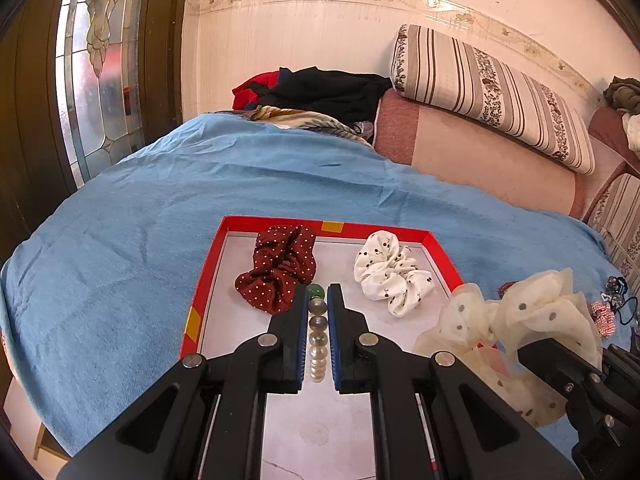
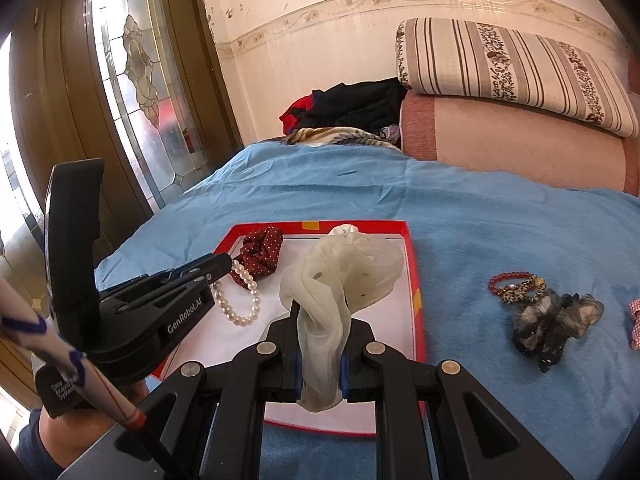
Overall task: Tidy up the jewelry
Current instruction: 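Carry the pearl bracelet and cream scrunchie over the red box, then lower both items into the box and open both tools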
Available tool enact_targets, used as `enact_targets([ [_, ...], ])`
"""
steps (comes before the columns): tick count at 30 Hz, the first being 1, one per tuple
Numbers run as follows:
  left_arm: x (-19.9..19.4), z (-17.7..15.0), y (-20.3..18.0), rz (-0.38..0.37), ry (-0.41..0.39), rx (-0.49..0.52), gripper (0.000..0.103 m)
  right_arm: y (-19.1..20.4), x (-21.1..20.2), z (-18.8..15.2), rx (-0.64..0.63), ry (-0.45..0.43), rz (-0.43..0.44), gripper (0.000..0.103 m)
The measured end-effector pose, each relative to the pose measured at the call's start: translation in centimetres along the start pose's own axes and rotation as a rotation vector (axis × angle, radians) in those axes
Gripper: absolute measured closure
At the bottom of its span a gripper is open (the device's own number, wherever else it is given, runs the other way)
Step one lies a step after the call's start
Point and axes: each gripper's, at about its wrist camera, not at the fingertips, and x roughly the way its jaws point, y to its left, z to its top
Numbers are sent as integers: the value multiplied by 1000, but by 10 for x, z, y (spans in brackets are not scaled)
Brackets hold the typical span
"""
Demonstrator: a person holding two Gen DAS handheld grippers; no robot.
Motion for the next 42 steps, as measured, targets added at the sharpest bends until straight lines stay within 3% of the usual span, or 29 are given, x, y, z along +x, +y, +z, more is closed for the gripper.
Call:
enact_targets([
  [13,29,1,28,67,74,-72,94,-7,34,5,38,44,2,89],
  [27,57,-11,32,102,190,-92,94,-26,86,-5,116,183,-14,89],
  [39,65,-13,31,114,212,-102,94,-27,108,-8,124,241,-41,84],
  [42,64,-13,29,121,203,-91,94,-30,108,-10,129,246,-37,78],
])
